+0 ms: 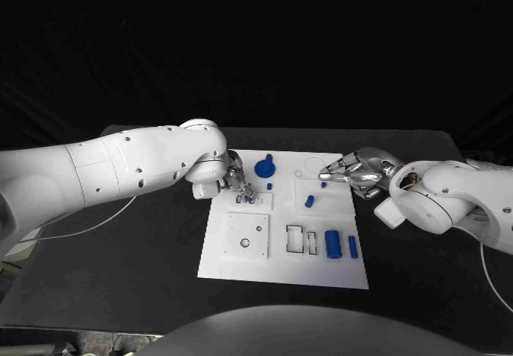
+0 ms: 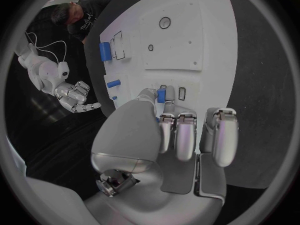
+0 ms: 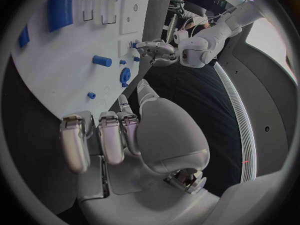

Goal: Assemble the parts on the task board

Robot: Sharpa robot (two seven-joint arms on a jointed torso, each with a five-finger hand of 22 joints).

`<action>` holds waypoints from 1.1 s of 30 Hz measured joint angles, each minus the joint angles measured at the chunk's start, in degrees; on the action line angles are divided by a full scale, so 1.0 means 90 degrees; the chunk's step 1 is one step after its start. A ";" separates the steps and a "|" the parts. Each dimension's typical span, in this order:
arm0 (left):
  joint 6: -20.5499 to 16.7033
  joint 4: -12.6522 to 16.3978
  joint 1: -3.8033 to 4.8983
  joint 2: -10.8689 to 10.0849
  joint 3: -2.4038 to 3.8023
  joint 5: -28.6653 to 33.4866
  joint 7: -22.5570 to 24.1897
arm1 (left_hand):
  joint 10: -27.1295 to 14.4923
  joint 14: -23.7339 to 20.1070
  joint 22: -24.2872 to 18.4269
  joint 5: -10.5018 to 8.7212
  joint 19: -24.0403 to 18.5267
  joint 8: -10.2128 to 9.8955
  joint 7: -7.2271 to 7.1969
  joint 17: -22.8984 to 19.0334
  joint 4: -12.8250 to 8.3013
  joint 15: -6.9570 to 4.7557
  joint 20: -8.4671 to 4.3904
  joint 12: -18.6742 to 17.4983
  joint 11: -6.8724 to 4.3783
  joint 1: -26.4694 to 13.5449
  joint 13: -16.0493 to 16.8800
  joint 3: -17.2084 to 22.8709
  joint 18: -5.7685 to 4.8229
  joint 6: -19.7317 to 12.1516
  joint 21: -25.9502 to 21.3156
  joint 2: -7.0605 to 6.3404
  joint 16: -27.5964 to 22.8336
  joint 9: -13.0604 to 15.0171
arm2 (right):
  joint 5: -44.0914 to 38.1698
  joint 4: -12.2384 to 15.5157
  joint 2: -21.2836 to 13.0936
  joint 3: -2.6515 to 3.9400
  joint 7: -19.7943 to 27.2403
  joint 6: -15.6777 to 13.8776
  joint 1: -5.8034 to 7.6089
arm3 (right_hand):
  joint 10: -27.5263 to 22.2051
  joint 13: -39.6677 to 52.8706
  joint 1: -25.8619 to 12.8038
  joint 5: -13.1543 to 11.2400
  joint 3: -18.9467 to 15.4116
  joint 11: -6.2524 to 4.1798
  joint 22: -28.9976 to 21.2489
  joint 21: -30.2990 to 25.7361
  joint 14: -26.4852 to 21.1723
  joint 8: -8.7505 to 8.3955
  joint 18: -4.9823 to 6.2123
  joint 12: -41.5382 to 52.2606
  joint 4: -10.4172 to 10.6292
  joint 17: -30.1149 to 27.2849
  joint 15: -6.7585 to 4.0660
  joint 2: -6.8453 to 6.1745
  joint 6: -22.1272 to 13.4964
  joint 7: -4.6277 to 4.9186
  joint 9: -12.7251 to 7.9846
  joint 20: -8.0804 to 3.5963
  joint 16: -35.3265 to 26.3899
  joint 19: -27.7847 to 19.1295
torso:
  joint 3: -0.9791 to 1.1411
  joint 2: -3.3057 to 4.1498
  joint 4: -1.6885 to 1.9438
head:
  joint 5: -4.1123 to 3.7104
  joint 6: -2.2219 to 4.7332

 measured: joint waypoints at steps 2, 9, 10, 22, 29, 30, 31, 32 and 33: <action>0.0003 -0.0018 -0.0003 0.0014 0.0000 -0.0004 0.0000 | 0.0000 0.0000 0.0000 0.0000 0.0000 0.0000 0.0000 0.0000 0.0000 0.0000 0.0000 0.0000 0.0000 0.0000 0.0000 0.0000 0.0000 0.0000 0.0000 0.0000 0.0000 -0.0002 | 0.0000 0.0000 0.0001 0.0000 0.0000 0.0001 0.0000 | 0.0000 0.0001 0.0000 0.0000 0.0000 0.0000 0.0000 0.0000 0.0000 0.0000 0.0000 0.0000 0.0000 0.0000 0.0000 0.0000 0.0000 0.0000 0.0000 0.0000 0.0000 0.0000 | 0.0001 -0.0002 0.0001 | -0.0001 0.0000; 0.0024 -0.0097 -0.0029 0.0065 0.0000 -0.0027 0.0000 | 0.0000 0.0000 0.0000 -0.0024 0.0000 -0.0024 0.0000 -0.0001 -0.0001 0.0000 0.0000 0.0000 0.0000 -0.0001 0.0000 0.0000 0.0000 0.0000 0.0000 -0.0001 0.0000 -0.0002 | 0.0000 0.0000 0.0004 0.0000 0.0000 0.0005 -0.0001 | 0.0000 0.0003 0.0000 0.0000 0.0000 0.0000 -0.0001 0.0000 0.0000 0.0000 0.0000 0.0000 0.0000 0.0000 0.0000 0.0000 0.0000 0.0000 0.0000 0.0000 0.0000 0.0000 | 0.0002 -0.0005 0.0004 | 0.0013 0.0000; 0.0029 -0.0103 -0.0035 0.0071 0.0000 -0.0029 0.0000 | 0.0000 0.0000 0.0000 -0.0024 0.0000 -0.0025 0.0000 -0.0001 -0.0009 0.0000 0.0000 0.0000 0.0000 -0.0001 0.0000 0.0009 0.0000 0.0000 0.0000 -0.0001 0.0000 -0.0002 | 0.0000 0.0000 0.0004 0.0000 0.0000 0.0005 -0.0001 | 0.0000 0.0004 0.0000 0.0000 0.0000 0.0000 -0.0001 0.0000 0.0000 0.0000 0.0000 0.0000 0.0000 -0.0001 0.0000 0.0000 0.0000 0.0000 0.0000 0.0000 0.0000 0.0000 | 0.0002 -0.0005 0.0003 | 0.0014 0.0000; 0.0075 -0.0184 -0.0067 0.0114 0.0011 -0.0027 0.0012 | 0.0000 0.0000 0.0005 -0.0054 0.0000 -0.0048 -0.0076 -0.0001 0.0002 0.0000 0.0000 0.0000 0.0000 -0.0036 0.0000 0.0034 0.0000 0.0079 0.0000 0.0013 0.0000 0.0005 | 0.0000 0.0002 0.0005 0.0000 0.0000 0.0014 -0.0002 | 0.0000 0.0000 0.0000 0.0000 0.0000 0.0000 -0.0002 0.0000 0.0000 0.0000 0.0000 0.0001 0.0000 -0.0001 0.0000 0.0000 0.0000 0.0000 0.0000 0.0000 0.0000 0.0000 | -0.0002 -0.0003 0.0002 | 0.0015 0.0000; 0.0087 -0.0208 -0.0071 0.0138 0.0013 -0.0025 0.0013 | 0.0000 0.0000 0.0005 -0.0054 0.0000 -0.0048 -0.0077 -0.0002 0.0002 0.0001 0.0000 0.0000 0.0001 -0.0036 0.0000 0.0033 0.0000 0.0082 0.0000 0.0012 0.0000 0.0009 | 0.0000 0.0001 0.0005 0.0000 0.0000 0.0021 -0.0003 | 0.0000 0.0000 0.0000 0.0000 0.0000 0.0000 -0.0002 0.0000 0.0000 0.0000 0.0000 0.0001 0.0000 -0.0002 0.0000 -0.0001 0.0000 0.0000 0.0000 0.0000 0.0000 0.0000 | -0.0001 -0.0001 0.0001 | 0.0027 0.0000; 0.0091 -0.0213 -0.0071 0.0143 0.0013 -0.0024 0.0013 | 0.0000 0.0000 0.0004 -0.0054 0.0000 -0.0049 -0.0096 -0.0002 0.0002 0.0001 0.0001 0.0000 0.0001 -0.0036 0.0000 0.0033 0.0000 0.0107 0.0000 0.0012 0.0000 0.0009 | 0.0000 0.0001 0.0005 0.0000 0.0000 0.0022 -0.0003 | 0.0000 0.0001 0.0000 0.0000 0.0000 0.0000 -0.0003 0.0000 0.0000 0.0000 0.0000 0.0001 0.0000 -0.0002 0.0000 0.0000 0.0000 0.0000 0.0000 0.0000 0.0000 0.0000 | 0.0000 -0.0001 0.0001 | 0.0027 0.0000; 0.0093 -0.0216 -0.0072 0.0146 0.0013 -0.0024 0.0013 | 0.0000 0.0000 0.0004 -0.0079 0.0000 -0.0051 -0.0089 -0.0002 0.0003 0.0001 0.0001 0.0000 0.0001 -0.0037 0.0000 0.0033 0.0001 0.0113 0.0000 0.0012 0.0000 0.0009 | 0.0000 0.0001 0.0005 0.0000 0.0000 0.0023 -0.0003 | 0.0000 0.0001 0.0000 0.0000 0.0000 0.0000 -0.0002 0.0000 0.0000 0.0000 0.0000 0.0001 0.0000 -0.0002 0.0000 -0.0001 0.0000 0.0000 0.0000 0.0000 0.0000 0.0000 | 0.0001 -0.0001 0.0001 | 0.0023 0.0000; 0.0096 -0.0219 -0.0073 0.0148 0.0014 -0.0024 0.0014 | 0.0000 0.0000 0.0004 -0.0094 0.0000 -0.0051 -0.0089 -0.0002 0.0003 0.0001 0.0000 0.0000 0.0001 -0.0044 0.0000 0.0033 0.0000 0.0114 0.0000 0.0004 0.0000 0.0009 | 0.0000 0.0001 0.0005 0.0000 -0.0001 0.0024 -0.0003 | 0.0000 0.0001 0.0000 0.0000 0.0000 0.0000 -0.0002 0.0000 0.0000 0.0000 0.0000 0.0001 0.0000 -0.0002 0.0000 0.0000 0.0000 0.0000 0.0000 0.0000 0.0000 0.0000 | 0.0002 -0.0001 0.0001 | 0.0023 0.0000; 0.0100 -0.0221 -0.0073 0.0149 0.0015 -0.0024 0.0014 | 0.0000 0.0000 0.0004 -0.0097 0.0000 -0.0051 -0.0089 -0.0002 0.0003 0.0000 0.0000 0.0000 0.0001 -0.0044 0.0000 0.0033 0.0000 0.0114 0.0000 0.0004 0.0000 0.0009 | 0.0000 0.0001 0.0005 0.0000 -0.0001 0.0024 -0.0003 | 0.0000 0.0001 0.0000 0.0000 0.0000 0.0000 -0.0003 0.0000 0.0000 0.0000 0.0000 0.0001 0.0000 -0.0002 0.0000 -0.0001 0.0000 0.0000 0.0000 0.0000 0.0000 0.0000 | 0.0002 -0.0002 0.0001 | 0.0022 0.0000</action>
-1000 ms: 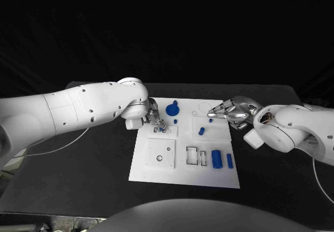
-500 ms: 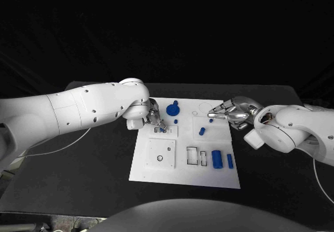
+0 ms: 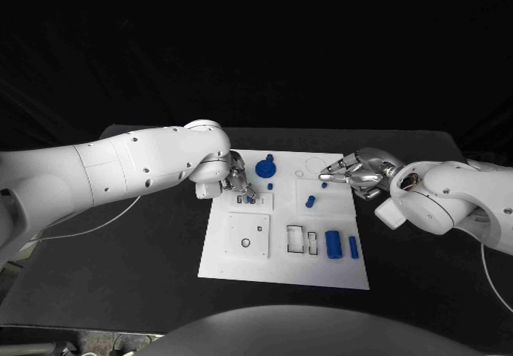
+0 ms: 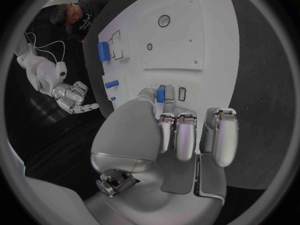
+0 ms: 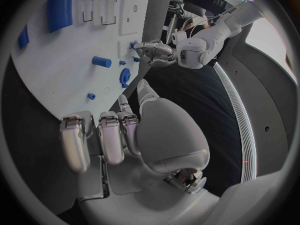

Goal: Assemble the parts on the task board

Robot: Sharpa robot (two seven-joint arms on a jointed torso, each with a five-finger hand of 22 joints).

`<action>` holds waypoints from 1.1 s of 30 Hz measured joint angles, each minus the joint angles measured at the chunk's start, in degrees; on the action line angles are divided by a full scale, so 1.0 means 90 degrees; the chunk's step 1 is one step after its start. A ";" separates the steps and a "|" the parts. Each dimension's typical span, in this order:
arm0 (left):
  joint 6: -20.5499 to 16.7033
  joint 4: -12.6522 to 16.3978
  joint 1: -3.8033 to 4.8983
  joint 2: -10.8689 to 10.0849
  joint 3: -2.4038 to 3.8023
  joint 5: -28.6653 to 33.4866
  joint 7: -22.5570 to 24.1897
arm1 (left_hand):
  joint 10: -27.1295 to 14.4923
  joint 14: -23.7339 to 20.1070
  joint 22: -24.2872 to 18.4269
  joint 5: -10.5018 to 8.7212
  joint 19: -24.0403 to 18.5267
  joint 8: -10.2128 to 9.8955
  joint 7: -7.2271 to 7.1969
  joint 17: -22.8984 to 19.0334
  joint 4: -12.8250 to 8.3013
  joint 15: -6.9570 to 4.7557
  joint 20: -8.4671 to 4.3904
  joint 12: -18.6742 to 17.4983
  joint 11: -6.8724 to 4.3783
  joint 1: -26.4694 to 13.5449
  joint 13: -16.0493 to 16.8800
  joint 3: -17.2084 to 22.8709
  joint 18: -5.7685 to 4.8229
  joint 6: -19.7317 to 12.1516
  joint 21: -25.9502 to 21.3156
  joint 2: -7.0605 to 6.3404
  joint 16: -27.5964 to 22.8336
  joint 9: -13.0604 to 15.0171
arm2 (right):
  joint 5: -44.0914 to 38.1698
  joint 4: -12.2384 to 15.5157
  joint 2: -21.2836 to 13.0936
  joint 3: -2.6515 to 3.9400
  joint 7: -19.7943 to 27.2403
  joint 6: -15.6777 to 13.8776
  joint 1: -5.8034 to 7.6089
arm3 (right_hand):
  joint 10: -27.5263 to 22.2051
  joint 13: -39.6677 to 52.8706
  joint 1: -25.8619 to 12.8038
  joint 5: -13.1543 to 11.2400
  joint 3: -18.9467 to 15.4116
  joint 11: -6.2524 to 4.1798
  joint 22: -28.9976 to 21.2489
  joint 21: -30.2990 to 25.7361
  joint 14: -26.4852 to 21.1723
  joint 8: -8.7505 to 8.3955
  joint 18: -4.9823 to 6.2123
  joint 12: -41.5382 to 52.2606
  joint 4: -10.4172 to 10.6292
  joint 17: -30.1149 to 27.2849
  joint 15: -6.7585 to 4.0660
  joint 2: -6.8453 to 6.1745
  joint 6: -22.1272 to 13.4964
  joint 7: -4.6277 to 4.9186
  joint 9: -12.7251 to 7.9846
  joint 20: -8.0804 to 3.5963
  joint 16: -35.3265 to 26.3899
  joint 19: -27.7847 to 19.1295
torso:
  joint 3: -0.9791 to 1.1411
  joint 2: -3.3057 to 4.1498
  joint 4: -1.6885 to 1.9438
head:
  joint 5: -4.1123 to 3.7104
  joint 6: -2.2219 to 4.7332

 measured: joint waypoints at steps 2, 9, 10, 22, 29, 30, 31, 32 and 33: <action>0.0007 -0.0009 -0.0001 0.0003 0.0001 0.0002 0.0001 | 0.0000 0.0000 0.0000 0.0000 0.0000 0.0000 0.0000 0.0000 -0.0006 0.0000 0.0000 0.0000 0.0000 0.0000 0.0000 0.0006 0.0000 0.0000 0.0000 0.0000 0.0000 0.0000 | 0.0000 0.0000 0.0000 0.0000 -0.0001 0.0001 0.0000 | 0.0000 0.0001 0.0000 0.0000 0.0000 0.0000 0.0000 0.0000 0.0000 0.0000 0.0000 0.0000 0.0000 0.0000 0.0000 0.0000 0.0000 0.0000 0.0000 0.0000 0.0000 0.0000 | 0.0000 0.0000 -0.0002 | 0.0000 0.0000; 0.0021 -0.0031 -0.0003 0.0022 0.0002 0.0005 0.0002 | 0.0000 0.0000 -0.0001 -0.0001 0.0000 0.0000 0.0000 0.0000 -0.0002 0.0000 0.0000 0.0000 0.0000 -0.0006 0.0000 0.0037 0.0000 0.0002 0.0000 -0.0006 0.0000 0.0000 | 0.0000 0.0004 -0.0001 0.0000 -0.0003 0.0003 0.0000 | 0.0000 0.0003 0.0000 0.0000 0.0000 0.0000 -0.0001 0.0000 0.0000 0.0000 0.0000 0.0000 0.0000 -0.0001 0.0000 0.0000 0.0000 0.0000 0.0000 0.0000 0.0000 0.0000 | -0.0003 -0.0001 -0.0003 | -0.0013 0.0000; 0.0024 -0.0035 -0.0003 0.0025 0.0002 0.0005 0.0002 | 0.0000 0.0000 -0.0001 -0.0001 0.0000 0.0000 0.0001 -0.0001 -0.0002 0.0000 0.0000 0.0000 0.0000 -0.0005 0.0000 0.0037 0.0000 0.0002 0.0000 -0.0005 0.0000 0.0000 | 0.0000 0.0004 -0.0001 0.0000 -0.0003 0.0003 0.0000 | 0.0000 0.0003 0.0000 0.0000 0.0000 0.0000 -0.0001 0.0000 0.0000 0.0000 0.0000 0.0000 0.0000 -0.0001 0.0000 0.0000 0.0000 0.0000 0.0000 0.0000 0.0000 0.0000 | -0.0004 -0.0001 -0.0003 | -0.0015 0.0000; 0.0028 -0.0056 -0.0004 0.0047 0.0003 0.0006 0.0002 | 0.0000 0.0000 -0.0001 -0.0057 0.0000 -0.0010 -0.0010 -0.0001 -0.0024 0.0000 0.0000 0.0000 0.0000 0.0032 0.0000 0.0060 0.0000 0.0035 0.0000 0.0032 0.0000 -0.0006 | 0.0000 0.0005 0.0006 0.0000 -0.0006 0.0005 0.0000 | 0.0000 -0.0001 0.0000 0.0000 0.0000 0.0000 -0.0001 0.0000 0.0000 0.0000 0.0000 0.0006 0.0000 -0.0001 0.0000 0.0000 0.0000 0.0000 0.0000 0.0000 0.0000 0.0000 | -0.0004 -0.0001 0.0000 | -0.0029 0.0000; 0.0028 -0.0070 -0.0004 0.0068 0.0003 0.0006 0.0000 | 0.0000 0.0000 -0.0002 -0.0069 0.0000 -0.0012 0.0000 -0.0001 -0.0014 0.0000 0.0000 0.0000 0.0000 0.0045 0.0000 0.0070 0.0000 0.0044 0.0000 0.0045 0.0000 -0.0009 | 0.0000 0.0004 0.0012 0.0000 -0.0006 0.0005 -0.0001 | 0.0000 -0.0001 0.0000 0.0000 0.0000 0.0000 -0.0002 0.0000 0.0000 0.0000 0.0000 0.0006 0.0000 -0.0001 0.0000 0.0000 0.0000 0.0000 0.0000 0.0000 0.0000 0.0000 | -0.0004 -0.0001 0.0001 | -0.0037 0.0000; 0.0029 -0.0073 -0.0004 0.0071 0.0002 0.0006 -0.0001 | 0.0000 0.0000 -0.0002 -0.0074 0.0000 -0.0012 0.0000 -0.0001 -0.0007 0.0000 0.0000 0.0000 0.0000 0.0046 0.0000 0.0077 0.0000 0.0045 0.0000 0.0045 0.0000 -0.0008 | 0.0000 0.0004 0.0012 0.0000 -0.0006 0.0005 -0.0001 | 0.0000 -0.0001 0.0000 0.0000 0.0000 0.0000 -0.0002 0.0000 0.0000 0.0000 0.0000 0.0007 0.0000 -0.0001 0.0000 0.0000 0.0000 0.0000 0.0000 0.0000 0.0000 0.0000 | -0.0004 -0.0001 0.0001 | -0.0037 0.0000; 0.0030 -0.0076 -0.0004 0.0075 0.0002 0.0006 -0.0001 | 0.0000 0.0000 -0.0002 -0.0075 0.0000 -0.0012 0.0000 -0.0001 -0.0007 0.0000 0.0000 0.0000 0.0000 0.0045 0.0000 0.0077 0.0000 0.0045 0.0000 0.0045 0.0000 -0.0008 | 0.0000 0.0004 0.0013 0.0000 -0.0006 0.0005 -0.0001 | 0.0000 -0.0001 0.0000 0.0000 0.0000 0.0000 -0.0002 0.0000 0.0000 0.0000 0.0000 0.0007 0.0000 -0.0001 0.0000 0.0000 0.0000 0.0000 0.0000 0.0000 0.0000 0.0000 | -0.0004 -0.0002 0.0001 | -0.0037 0.0000; 0.0034 -0.0082 -0.0004 0.0079 0.0002 0.0006 -0.0002 | 0.0000 0.0000 -0.0002 -0.0075 0.0000 -0.0012 0.0001 -0.0001 -0.0007 0.0000 0.0000 0.0000 0.0000 0.0046 0.0000 0.0077 0.0000 0.0045 0.0000 0.0045 0.0000 -0.0008 | 0.0000 0.0004 0.0014 0.0000 -0.0006 0.0005 -0.0001 | 0.0000 -0.0001 0.0000 0.0000 0.0000 0.0000 -0.0002 0.0000 0.0000 0.0000 0.0000 0.0007 0.0000 -0.0001 0.0000 0.0000 0.0000 0.0000 0.0000 0.0000 0.0000 0.0000 | -0.0004 -0.0002 0.0000 | -0.0037 0.0000; 0.0036 -0.0087 -0.0004 0.0082 0.0002 0.0006 -0.0002 | 0.0000 0.0000 -0.0002 -0.0075 0.0000 -0.0012 0.0001 -0.0001 -0.0007 0.0000 0.0000 0.0000 0.0000 0.0046 0.0000 0.0077 -0.0001 0.0045 0.0000 0.0045 0.0000 -0.0008 | 0.0000 0.0004 0.0014 0.0000 -0.0006 0.0005 -0.0001 | 0.0000 -0.0001 0.0000 0.0000 0.0000 0.0000 -0.0002 0.0000 0.0000 0.0000 0.0000 0.0007 0.0000 -0.0001 0.0000 0.0000 0.0000 0.0000 0.0000 0.0000 0.0000 0.0000 | -0.0004 -0.0002 0.0000 | -0.0037 0.0000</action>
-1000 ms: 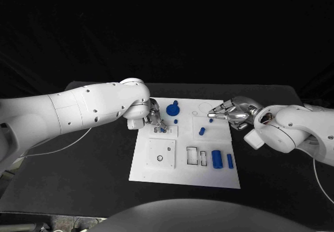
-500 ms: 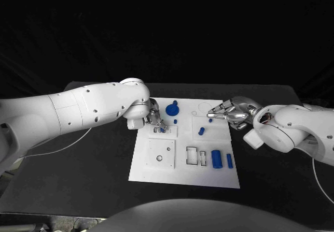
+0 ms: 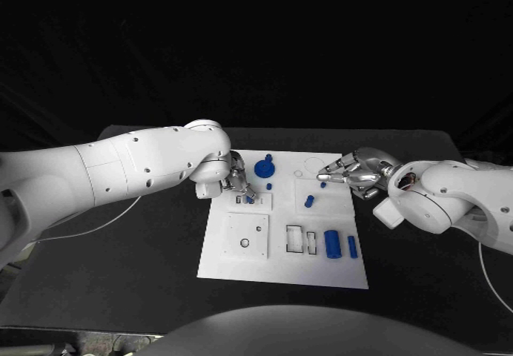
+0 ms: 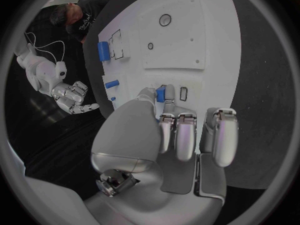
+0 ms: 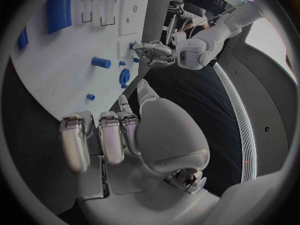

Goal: Assemble the parts on the task board

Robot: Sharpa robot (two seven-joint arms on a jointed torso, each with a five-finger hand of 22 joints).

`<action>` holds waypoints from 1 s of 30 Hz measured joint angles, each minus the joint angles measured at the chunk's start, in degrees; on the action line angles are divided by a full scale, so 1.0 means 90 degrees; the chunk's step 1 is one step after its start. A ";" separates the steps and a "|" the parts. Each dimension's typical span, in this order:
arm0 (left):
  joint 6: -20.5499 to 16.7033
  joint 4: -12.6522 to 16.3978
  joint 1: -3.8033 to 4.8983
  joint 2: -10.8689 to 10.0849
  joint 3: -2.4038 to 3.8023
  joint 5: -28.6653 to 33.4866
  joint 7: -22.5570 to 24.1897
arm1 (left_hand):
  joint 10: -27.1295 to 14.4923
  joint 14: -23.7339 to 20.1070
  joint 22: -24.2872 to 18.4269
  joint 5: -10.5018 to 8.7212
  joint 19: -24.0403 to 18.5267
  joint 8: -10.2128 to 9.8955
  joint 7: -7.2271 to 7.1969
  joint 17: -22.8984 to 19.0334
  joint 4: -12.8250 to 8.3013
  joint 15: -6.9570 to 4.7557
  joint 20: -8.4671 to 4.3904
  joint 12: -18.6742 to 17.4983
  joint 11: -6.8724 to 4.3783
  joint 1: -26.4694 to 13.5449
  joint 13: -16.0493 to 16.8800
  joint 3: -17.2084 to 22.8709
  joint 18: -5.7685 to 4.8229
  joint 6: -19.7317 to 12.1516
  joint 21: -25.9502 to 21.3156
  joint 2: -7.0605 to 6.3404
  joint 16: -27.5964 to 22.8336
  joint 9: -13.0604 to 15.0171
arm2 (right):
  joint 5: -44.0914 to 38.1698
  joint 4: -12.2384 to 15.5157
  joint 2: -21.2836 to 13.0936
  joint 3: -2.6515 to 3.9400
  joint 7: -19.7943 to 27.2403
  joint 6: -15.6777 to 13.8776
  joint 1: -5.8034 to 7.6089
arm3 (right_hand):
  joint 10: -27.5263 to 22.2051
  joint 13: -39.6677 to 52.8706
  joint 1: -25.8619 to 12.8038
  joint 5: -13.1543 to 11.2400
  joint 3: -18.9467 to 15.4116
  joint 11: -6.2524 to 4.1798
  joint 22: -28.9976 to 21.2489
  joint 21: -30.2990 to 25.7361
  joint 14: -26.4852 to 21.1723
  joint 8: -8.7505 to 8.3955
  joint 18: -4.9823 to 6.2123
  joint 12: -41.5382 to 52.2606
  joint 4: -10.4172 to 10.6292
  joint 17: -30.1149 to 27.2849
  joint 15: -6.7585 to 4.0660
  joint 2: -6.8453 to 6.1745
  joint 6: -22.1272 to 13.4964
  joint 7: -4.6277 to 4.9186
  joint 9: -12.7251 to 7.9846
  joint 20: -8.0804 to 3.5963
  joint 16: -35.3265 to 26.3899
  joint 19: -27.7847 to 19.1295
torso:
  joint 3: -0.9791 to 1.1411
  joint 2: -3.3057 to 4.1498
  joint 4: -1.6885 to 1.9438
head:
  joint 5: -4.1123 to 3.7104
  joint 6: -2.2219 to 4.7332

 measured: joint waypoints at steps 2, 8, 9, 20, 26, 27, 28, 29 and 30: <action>0.0007 -0.0006 0.0000 0.0004 0.0000 0.0002 0.0000 | 0.0000 0.0000 0.0000 0.0000 0.0000 0.0000 0.0000 0.0000 -0.0019 0.0000 0.0000 0.0000 0.0000 0.0000 0.0000 0.0019 0.0001 0.0001 0.0000 0.0000 0.0000 0.0000 | 0.0000 0.0000 0.0000 0.0000 0.0000 0.0000 0.0000 | 0.0000 0.0000 0.0000 0.0000 0.0000 0.0000 0.0000 0.0000 0.0000 0.0000 0.0000 0.0000 0.0000 0.0000 0.0000 0.0000 0.0000 0.0000 0.0000 0.0000 0.0000 0.0000 | 0.0000 0.0000 0.0000 | 0.0000 0.0000; 0.0008 -0.0011 0.0000 0.0008 0.0000 0.0006 -0.0001 | 0.0000 0.0000 0.0000 -0.0001 0.0000 0.0000 0.0002 0.0000 -0.0020 0.0000 0.0000 0.0000 0.0000 0.0000 0.0000 0.0020 0.0001 0.0002 0.0000 0.0000 0.0000 0.0000 | 0.0000 -0.0002 -0.0002 0.0000 -0.0002 0.0000 0.0000 | 0.0000 0.0002 0.0000 0.0000 0.0000 0.0000 0.0000 0.0000 0.0000 0.0000 0.0000 0.0000 0.0000 0.0000 0.0000 0.0000 0.0000 0.0000 0.0000 0.0000 0.0000 0.0000 | 0.0001 0.0000 0.0000 | -0.0011 0.0000; 0.0007 -0.0011 0.0000 0.0008 0.0000 0.0006 -0.0002 | 0.0000 0.0000 0.0000 -0.0002 0.0000 0.0000 0.0008 0.0000 -0.0020 0.0000 0.0000 0.0000 0.0000 0.0000 0.0000 0.0020 0.0001 0.0008 0.0000 0.0000 0.0000 0.0000 | 0.0000 -0.0003 -0.0002 0.0000 -0.0002 0.0000 0.0000 | 0.0000 0.0002 0.0000 0.0000 0.0000 0.0000 0.0000 0.0000 0.0000 0.0000 0.0000 0.0000 0.0000 0.0000 0.0000 0.0000 0.0000 0.0000 0.0000 0.0000 0.0000 0.0000 | 0.0002 0.0000 -0.0001 | -0.0013 0.0000; 0.0009 -0.0014 -0.0008 0.0024 -0.0003 0.0026 -0.0005 | 0.0000 0.0000 -0.0001 -0.0030 0.0000 -0.0062 -0.0036 0.0001 -0.0002 0.0000 0.0000 0.0000 0.0000 0.0035 0.0007 0.0038 0.0001 -0.0035 0.0000 0.0035 0.0000 -0.0047 | 0.0000 -0.0004 0.0001 0.0000 -0.0003 0.0001 0.0000 | 0.0000 0.0004 0.0000 0.0013 0.0000 0.0000 0.0005 0.0000 0.0000 0.0000 0.0000 0.0000 0.0000 0.0000 0.0000 0.0000 0.0000 0.0000 0.0000 0.0000 0.0000 0.0000 | 0.0002 0.0000 -0.0002 | -0.0025 0.0000; 0.0009 -0.0016 -0.0026 0.0029 -0.0010 0.0029 -0.0006 | 0.0000 0.0000 -0.0001 -0.0031 0.0000 -0.0072 -0.0038 0.0004 -0.0002 0.0000 0.0000 0.0000 0.0001 0.0042 0.0008 0.0037 0.0001 -0.0038 0.0000 0.0042 0.0000 -0.0010 | 0.0000 -0.0006 0.0001 0.0000 -0.0005 0.0002 -0.0001 | 0.0000 0.0001 -0.0018 0.0025 0.0000 0.0000 0.0004 0.0000 0.0000 0.0000 0.0000 0.0002 0.0000 0.0000 0.0000 0.0018 0.0000 0.0000 0.0000 0.0000 0.0000 0.0000 | 0.0001 0.0000 0.0000 | -0.0028 0.0000; 0.0009 -0.0016 -0.0026 0.0029 -0.0010 0.0031 -0.0007 | 0.0000 0.0000 -0.0001 -0.0031 0.0000 -0.0072 -0.0038 0.0004 -0.0002 0.0000 0.0000 0.0000 0.0000 0.0042 0.0008 0.0037 0.0000 -0.0037 0.0000 0.0042 0.0000 -0.0009 | 0.0000 -0.0007 0.0001 0.0000 -0.0005 0.0002 -0.0001 | 0.0000 0.0001 -0.0018 0.0025 0.0000 0.0000 0.0004 0.0000 0.0000 0.0000 0.0000 0.0007 0.0000 0.0000 0.0000 0.0018 0.0000 0.0000 0.0000 0.0000 0.0000 0.0000 | 0.0000 0.0000 0.0000 | -0.0028 0.0000; 0.0009 -0.0016 -0.0026 0.0029 -0.0010 0.0032 -0.0008 | 0.0000 0.0000 -0.0001 -0.0031 0.0000 -0.0072 -0.0038 0.0004 -0.0002 0.0000 0.0000 0.0000 0.0001 0.0042 0.0008 0.0037 0.0001 -0.0038 0.0000 0.0042 0.0000 -0.0009 | 0.0000 -0.0008 0.0001 0.0000 -0.0006 0.0002 -0.0001 | 0.0000 0.0001 -0.0018 0.0025 0.0000 0.0000 0.0004 0.0000 0.0000 0.0000 0.0000 0.0007 0.0000 -0.0001 0.0000 0.0018 0.0000 0.0000 0.0000 0.0000 0.0000 0.0000 | 0.0000 0.0001 0.0000 | -0.0028 0.0000; 0.0009 -0.0016 -0.0026 0.0029 -0.0010 0.0033 -0.0008 | 0.0000 0.0000 -0.0001 -0.0031 0.0000 -0.0072 -0.0038 0.0004 -0.0002 0.0000 0.0000 0.0000 0.0001 0.0042 0.0008 0.0037 0.0001 -0.0037 0.0000 0.0042 0.0000 -0.0009 | 0.0000 -0.0008 0.0001 0.0000 -0.0006 0.0002 -0.0001 | 0.0000 0.0001 -0.0018 0.0025 0.0000 0.0000 0.0004 0.0000 0.0000 0.0000 0.0000 0.0007 0.0000 -0.0001 0.0000 0.0018 0.0000 0.0000 0.0000 0.0000 0.0000 0.0000 | 0.0001 0.0000 0.0001 | -0.0029 0.0000; 0.0008 -0.0016 -0.0026 0.0028 -0.0010 0.0034 -0.0008 | 0.0000 0.0000 -0.0001 -0.0031 0.0000 -0.0073 -0.0038 0.0004 -0.0002 0.0000 0.0000 0.0000 0.0001 0.0042 0.0008 0.0037 0.0001 -0.0037 0.0000 0.0042 0.0000 -0.0008 | 0.0000 -0.0008 0.0001 0.0000 -0.0006 0.0003 -0.0001 | 0.0000 0.0001 -0.0018 0.0025 0.0000 0.0000 0.0004 0.0000 0.0000 0.0000 0.0000 0.0007 0.0000 0.0000 0.0000 0.0018 0.0000 0.0000 0.0000 0.0000 0.0000 0.0000 | 0.0000 0.0001 0.0002 | -0.0032 0.0000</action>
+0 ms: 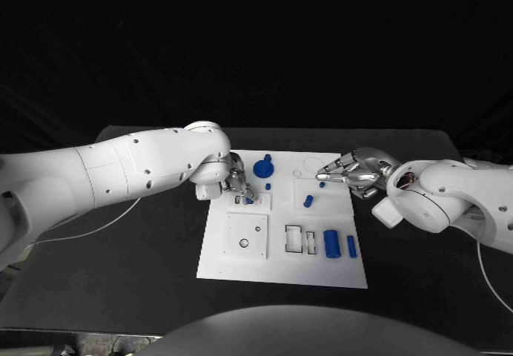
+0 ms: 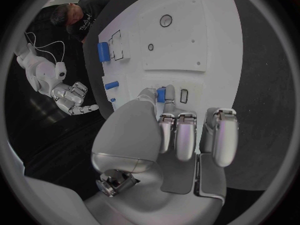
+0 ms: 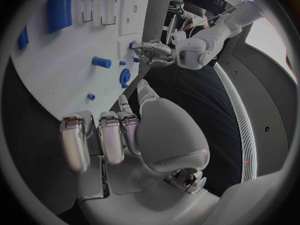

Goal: Assemble the parts on the task board

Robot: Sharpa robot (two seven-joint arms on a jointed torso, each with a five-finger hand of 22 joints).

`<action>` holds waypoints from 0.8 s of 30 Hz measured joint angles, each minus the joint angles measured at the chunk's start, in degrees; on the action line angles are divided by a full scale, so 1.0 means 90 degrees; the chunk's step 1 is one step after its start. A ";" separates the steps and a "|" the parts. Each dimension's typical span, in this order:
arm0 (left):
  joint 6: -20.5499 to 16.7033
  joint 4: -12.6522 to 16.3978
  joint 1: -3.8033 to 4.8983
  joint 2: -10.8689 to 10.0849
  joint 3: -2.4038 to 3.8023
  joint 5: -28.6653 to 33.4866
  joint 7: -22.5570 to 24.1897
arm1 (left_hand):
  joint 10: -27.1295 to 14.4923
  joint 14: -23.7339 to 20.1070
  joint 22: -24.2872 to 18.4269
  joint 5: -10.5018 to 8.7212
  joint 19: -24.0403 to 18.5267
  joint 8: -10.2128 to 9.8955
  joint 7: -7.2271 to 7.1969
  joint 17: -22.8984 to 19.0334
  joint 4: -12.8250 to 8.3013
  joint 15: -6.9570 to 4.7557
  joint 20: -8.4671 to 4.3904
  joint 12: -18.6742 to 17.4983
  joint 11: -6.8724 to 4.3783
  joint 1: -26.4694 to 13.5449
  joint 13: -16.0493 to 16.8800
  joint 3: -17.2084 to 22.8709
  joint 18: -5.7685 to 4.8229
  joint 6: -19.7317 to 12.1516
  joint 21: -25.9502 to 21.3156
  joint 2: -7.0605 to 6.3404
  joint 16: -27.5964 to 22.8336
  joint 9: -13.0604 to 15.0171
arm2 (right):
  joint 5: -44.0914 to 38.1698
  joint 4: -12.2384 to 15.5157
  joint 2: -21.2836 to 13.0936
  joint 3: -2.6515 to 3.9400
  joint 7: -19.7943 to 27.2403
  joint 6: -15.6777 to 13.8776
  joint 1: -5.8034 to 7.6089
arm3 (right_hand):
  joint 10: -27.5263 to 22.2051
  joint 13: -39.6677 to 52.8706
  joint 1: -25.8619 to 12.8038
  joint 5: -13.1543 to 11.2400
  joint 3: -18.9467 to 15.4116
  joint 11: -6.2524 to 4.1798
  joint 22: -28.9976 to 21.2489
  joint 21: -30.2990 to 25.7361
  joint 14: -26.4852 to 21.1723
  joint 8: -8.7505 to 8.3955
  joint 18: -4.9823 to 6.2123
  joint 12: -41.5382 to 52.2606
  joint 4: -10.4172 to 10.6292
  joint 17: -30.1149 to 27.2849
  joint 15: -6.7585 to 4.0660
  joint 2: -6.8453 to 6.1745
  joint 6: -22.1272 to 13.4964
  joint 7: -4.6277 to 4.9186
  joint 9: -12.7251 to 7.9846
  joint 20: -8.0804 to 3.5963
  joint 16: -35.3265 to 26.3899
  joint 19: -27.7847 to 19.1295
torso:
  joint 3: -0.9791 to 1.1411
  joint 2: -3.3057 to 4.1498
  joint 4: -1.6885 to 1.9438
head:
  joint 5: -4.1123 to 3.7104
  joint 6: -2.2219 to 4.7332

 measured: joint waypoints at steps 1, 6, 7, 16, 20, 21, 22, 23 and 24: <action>0.0000 0.0001 0.0000 -0.0001 0.0000 0.0001 0.0000 | 0.0000 0.0000 0.0000 0.0000 0.0000 0.0000 0.0000 0.0000 0.0000 0.0000 0.0000 0.0000 0.0000 0.0000 0.0000 0.0000 0.0000 0.0000 0.0000 0.0000 0.0000 0.0001 | 0.0000 0.0000 0.0000 0.0000 0.0000 0.0000 0.0000 | 0.0000 0.0001 -0.0008 0.0000 0.0000 0.0000 0.0000 0.0000 0.0000 0.0000 0.0000 0.0005 0.0000 0.0000 0.0000 0.0008 0.0000 0.0000 0.0000 0.0000 0.0000 0.0000 | 0.0000 0.0000 0.0001 | -0.0001 0.0000; -0.0001 0.0003 0.0000 -0.0004 0.0000 0.0006 0.0000 | 0.0000 0.0000 0.0000 0.0000 0.0000 -0.0012 0.0000 0.0000 0.0000 0.0000 0.0000 0.0000 0.0000 0.0000 0.0000 -0.0001 0.0000 0.0001 0.0000 0.0000 0.0000 0.0006 | 0.0000 -0.0001 0.0001 0.0000 -0.0002 0.0002 0.0000 | 0.0000 0.0005 -0.0008 0.0000 0.0000 0.0000 -0.0001 0.0000 0.0000 0.0000 0.0000 -0.0018 0.0000 0.0000 0.0000 0.0008 0.0000 0.0000 0.0000 0.0000 0.0000 0.0000 | 0.0000 0.0000 0.0001 | -0.0002 0.0000; -0.0001 0.0003 0.0000 -0.0004 0.0000 0.0008 0.0000 | 0.0000 0.0000 0.0000 -0.0001 0.0000 -0.0012 0.0001 0.0000 -0.0002 0.0000 0.0000 0.0000 0.0000 0.0000 0.0000 0.0002 0.0000 0.0001 0.0000 0.0000 0.0000 0.0007 | 0.0000 -0.0001 0.0001 0.0000 -0.0002 0.0003 0.0000 | 0.0000 0.0003 -0.0008 0.0000 0.0000 0.0000 -0.0001 0.0000 0.0000 0.0000 0.0000 -0.0018 0.0000 0.0000 0.0000 0.0008 0.0000 0.0000 0.0000 0.0000 0.0000 0.0000 | 0.0000 0.0000 0.0001 | -0.0003 0.0000; -0.0003 -0.0006 0.0000 0.0007 0.0000 0.0010 -0.0003 | 0.0000 0.0000 0.0000 -0.0095 0.0000 -0.0013 0.0002 -0.0001 -0.0025 0.0000 0.0000 0.0000 0.0000 -0.0041 -0.0002 0.0024 0.0000 0.0002 0.0000 -0.0019 0.0000 0.0015 | 0.0000 0.0000 -0.0001 0.0000 -0.0005 0.0005 0.0000 | 0.0000 0.0000 -0.0007 0.0000 0.0000 0.0000 -0.0001 0.0000 0.0000 0.0000 0.0000 -0.0017 0.0000 0.0005 0.0000 0.0007 0.0000 0.0000 0.0000 0.0000 0.0000 0.0000 | 0.0000 0.0002 -0.0001 | 0.0002 0.0000; 0.0006 -0.0013 -0.0005 0.0018 -0.0007 0.0008 -0.0008 | 0.0000 0.0000 0.0000 -0.0455 0.0000 -0.0012 0.0001 -0.0001 0.0008 0.0000 0.0000 0.0000 0.0000 -0.0434 -0.0005 -0.0171 0.0000 0.0027 0.0000 -0.0099 0.0000 0.0007 | 0.0000 0.0002 -0.0001 0.0000 -0.0005 0.0005 0.0000 | 0.0000 0.0000 -0.0007 0.0000 0.0000 0.0000 -0.0002 0.0000 0.0000 0.0000 0.0000 -0.0017 0.0000 0.0005 0.0000 0.0007 0.0000 0.0000 0.0000 0.0000 0.0000 0.0000 | 0.0000 0.0002 -0.0002 | 0.0002 0.0000; 0.0010 -0.0014 -0.0009 0.0021 -0.0010 0.0007 -0.0009 | 0.0000 0.0000 0.0000 -0.0610 0.0000 -0.0028 -0.0013 -0.0001 0.0011 0.0000 0.0000 0.0000 0.0000 -0.0557 -0.0005 -0.0231 0.0000 0.0066 0.0000 -0.0128 0.0000 -0.0003 | 0.0000 0.0002 -0.0001 0.0000 -0.0005 0.0005 0.0000 | 0.0000 0.0000 -0.0007 0.0000 0.0000 0.0000 -0.0002 0.0000 0.0000 0.0000 0.0000 -0.0017 0.0000 0.0005 0.0000 0.0007 0.0000 0.0000 0.0000 0.0000 0.0000 0.0000 | 0.0000 0.0002 -0.0001 | 0.0002 0.0000; 0.0018 -0.0014 -0.0014 0.0026 -0.0011 0.0007 -0.0009 | 0.0000 0.0000 0.0000 -0.0839 0.0000 -0.0063 -0.0019 -0.0002 0.0012 0.0000 0.0000 0.0000 0.0000 -0.0722 -0.0005 -0.0319 0.0000 0.0093 0.0000 -0.0168 0.0000 -0.0017 | 0.0000 0.0002 0.0000 0.0000 -0.0005 0.0005 0.0000 | 0.0000 0.0000 -0.0007 0.0000 0.0000 0.0000 -0.0002 0.0000 0.0000 0.0000 0.0000 -0.0017 0.0000 0.0004 0.0000 0.0007 0.0000 0.0000 0.0000 0.0000 0.0000 0.0000 | 0.0001 0.0002 -0.0002 | 0.0002 0.0000; 0.0025 -0.0014 -0.0018 0.0030 -0.0012 0.0007 -0.0009 | 0.0000 0.0000 0.0000 -0.1018 0.0000 -0.0068 -0.0018 -0.0002 0.0016 0.0000 0.0000 0.0000 0.0000 -0.0833 -0.0005 -0.0374 0.0000 0.0092 0.0000 -0.0191 0.0000 -0.0028 | 0.0000 0.0002 0.0000 0.0000 -0.0005 0.0006 0.0000 | 0.0000 0.0000 -0.0007 0.0000 0.0000 0.0000 -0.0002 0.0000 0.0000 0.0000 0.0000 -0.0017 0.0000 0.0004 0.0000 0.0007 0.0000 0.0000 0.0000 0.0000 0.0000 0.0000 | 0.0001 0.0001 -0.0002 | 0.0002 0.0000; 0.0033 -0.0014 -0.0020 0.0033 -0.0013 0.0007 -0.0009 | 0.0000 0.0000 0.0000 -0.1198 0.0000 -0.0068 -0.0016 -0.0002 0.0015 0.0000 0.0000 0.0000 0.0000 -0.0927 -0.0005 -0.0428 -0.0001 0.0090 0.0000 -0.0207 0.0000 -0.0037 | 0.0000 0.0002 0.0000 0.0000 -0.0005 0.0006 0.0000 | 0.0000 0.0000 -0.0007 0.0000 0.0000 0.0000 -0.0002 0.0000 0.0000 0.0000 0.0000 -0.0017 0.0000 0.0004 0.0000 0.0007 0.0000 0.0000 0.0000 0.0000 0.0000 0.0000 | 0.0001 0.0001 -0.0002 | 0.0001 0.0000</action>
